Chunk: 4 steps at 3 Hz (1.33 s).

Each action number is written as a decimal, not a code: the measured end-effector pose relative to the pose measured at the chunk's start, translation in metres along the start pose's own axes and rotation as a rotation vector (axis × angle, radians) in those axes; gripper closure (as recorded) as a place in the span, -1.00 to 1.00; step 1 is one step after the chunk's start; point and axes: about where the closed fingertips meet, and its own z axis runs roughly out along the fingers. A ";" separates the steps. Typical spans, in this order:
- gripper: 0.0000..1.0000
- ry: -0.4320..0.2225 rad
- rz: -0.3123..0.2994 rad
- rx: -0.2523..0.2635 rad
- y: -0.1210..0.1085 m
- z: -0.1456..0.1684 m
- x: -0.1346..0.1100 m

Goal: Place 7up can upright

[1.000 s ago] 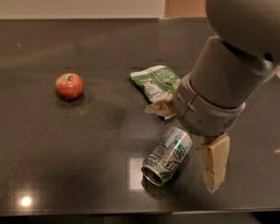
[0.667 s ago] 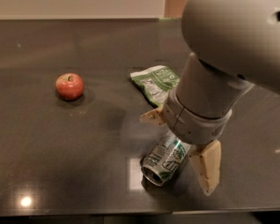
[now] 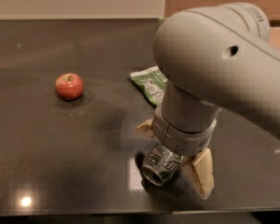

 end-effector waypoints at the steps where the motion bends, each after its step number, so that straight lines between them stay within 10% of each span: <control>1: -1.00 0.017 -0.036 -0.020 -0.001 0.009 -0.004; 2: -0.95 0.025 -0.065 -0.036 -0.001 0.014 -0.007; 4: -0.03 0.034 -0.126 -0.059 0.001 0.018 -0.013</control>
Offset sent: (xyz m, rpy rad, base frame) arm -0.0038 0.0082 -0.0161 -0.0878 -0.0056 0.1538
